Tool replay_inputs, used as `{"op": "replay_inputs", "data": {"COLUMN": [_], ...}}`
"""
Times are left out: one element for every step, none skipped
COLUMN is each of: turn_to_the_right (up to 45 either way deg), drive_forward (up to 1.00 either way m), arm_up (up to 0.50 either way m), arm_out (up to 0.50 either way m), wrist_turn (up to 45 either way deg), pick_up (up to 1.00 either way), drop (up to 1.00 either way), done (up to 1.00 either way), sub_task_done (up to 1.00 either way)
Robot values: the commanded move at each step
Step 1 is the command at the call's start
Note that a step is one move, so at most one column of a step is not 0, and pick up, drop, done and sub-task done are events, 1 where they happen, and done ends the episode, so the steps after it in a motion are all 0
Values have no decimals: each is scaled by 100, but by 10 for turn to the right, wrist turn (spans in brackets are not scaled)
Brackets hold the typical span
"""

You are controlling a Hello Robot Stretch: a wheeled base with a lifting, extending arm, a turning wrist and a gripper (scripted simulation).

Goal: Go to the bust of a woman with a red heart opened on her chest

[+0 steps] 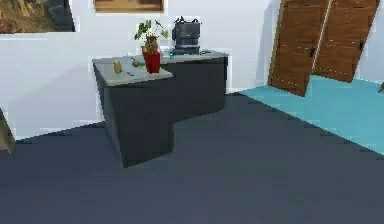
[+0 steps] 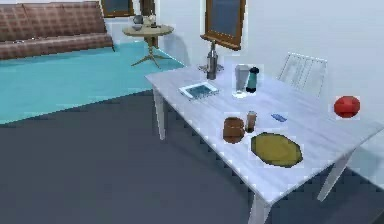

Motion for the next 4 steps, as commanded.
{"op": "replay_inputs", "data": {"turn_to_the_right": [450, 150, 0, 0], "drive_forward": [0, 0, 100, 95], "arm_up": [0, 0, 0, 0], "arm_out": [0, 0, 0, 0], "wrist_turn": [0, 0, 0, 0], "pick_up": [0, 0, 0, 0], "drop": [0, 0, 0, 0], "done": [0, 0, 0, 0], "sub_task_done": [0, 0, 0, 0]}}
